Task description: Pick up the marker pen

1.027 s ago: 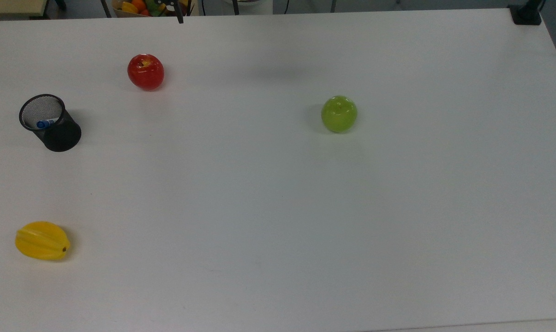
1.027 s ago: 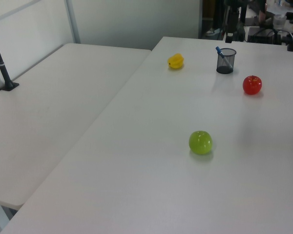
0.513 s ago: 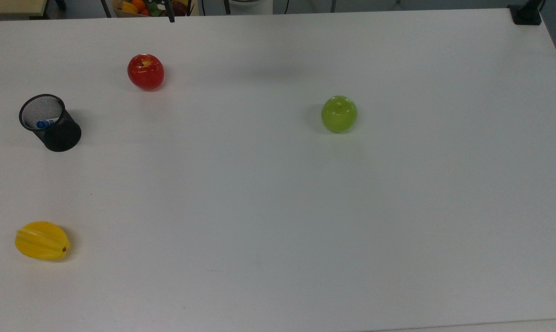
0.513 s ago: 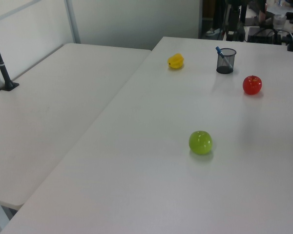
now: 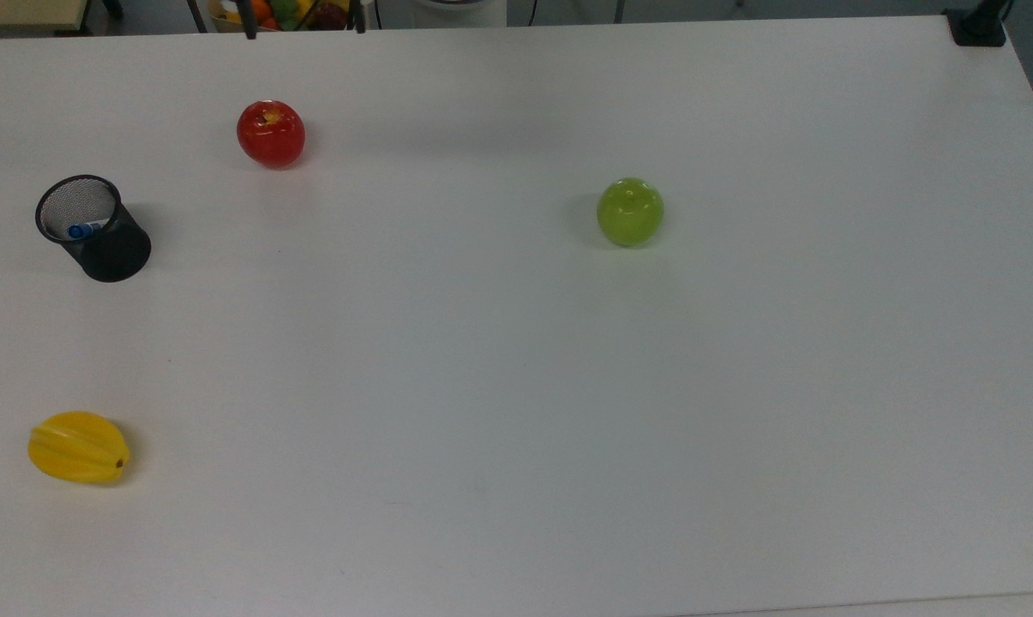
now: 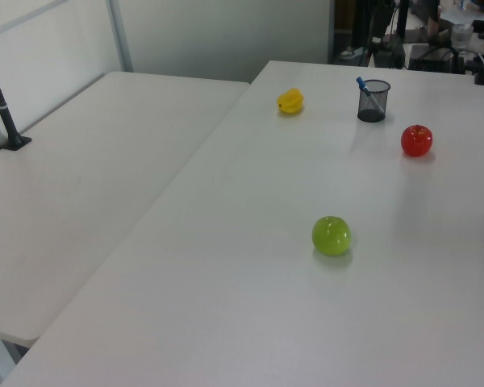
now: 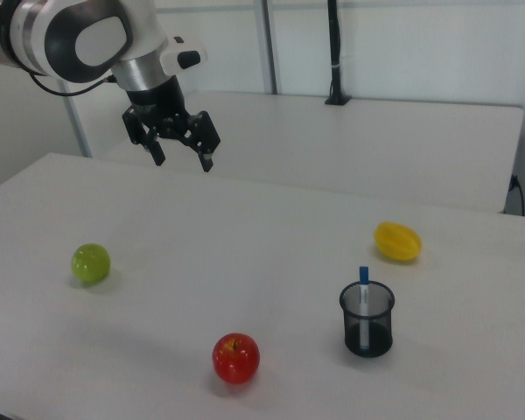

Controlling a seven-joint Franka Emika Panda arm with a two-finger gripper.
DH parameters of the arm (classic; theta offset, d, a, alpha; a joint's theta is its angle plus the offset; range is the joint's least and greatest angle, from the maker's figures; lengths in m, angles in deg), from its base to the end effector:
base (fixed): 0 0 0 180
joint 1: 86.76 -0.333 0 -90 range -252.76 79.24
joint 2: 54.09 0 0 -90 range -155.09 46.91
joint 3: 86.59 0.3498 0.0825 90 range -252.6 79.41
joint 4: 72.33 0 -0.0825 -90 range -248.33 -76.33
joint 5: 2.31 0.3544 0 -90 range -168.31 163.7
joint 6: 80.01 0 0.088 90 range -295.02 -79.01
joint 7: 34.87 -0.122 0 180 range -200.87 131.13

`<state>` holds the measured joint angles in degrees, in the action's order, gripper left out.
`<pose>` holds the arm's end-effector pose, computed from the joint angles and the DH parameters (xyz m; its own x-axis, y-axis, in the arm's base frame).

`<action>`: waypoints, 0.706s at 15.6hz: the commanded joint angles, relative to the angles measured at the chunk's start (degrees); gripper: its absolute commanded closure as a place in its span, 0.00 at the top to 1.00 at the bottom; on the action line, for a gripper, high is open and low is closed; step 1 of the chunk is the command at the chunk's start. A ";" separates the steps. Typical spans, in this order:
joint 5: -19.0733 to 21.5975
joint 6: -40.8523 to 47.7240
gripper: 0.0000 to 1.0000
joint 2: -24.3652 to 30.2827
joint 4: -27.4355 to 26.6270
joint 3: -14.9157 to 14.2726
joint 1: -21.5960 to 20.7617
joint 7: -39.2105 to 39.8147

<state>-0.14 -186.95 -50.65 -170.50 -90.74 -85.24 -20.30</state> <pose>0.5308 -0.0505 0.6395 0.9658 0.1452 0.2149 0.1460 -0.9892 0.0124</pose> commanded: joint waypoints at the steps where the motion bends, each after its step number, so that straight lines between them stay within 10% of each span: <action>1: -0.85 -6.60 1.00 0.16 -0.70 -3.67 -0.20 1.16; 11: -0.77 -22.86 0.97 -5.28 -1.67 -12.11 -0.20 1.07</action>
<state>-0.45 -203.85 -53.69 -171.02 -100.93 -84.93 -19.88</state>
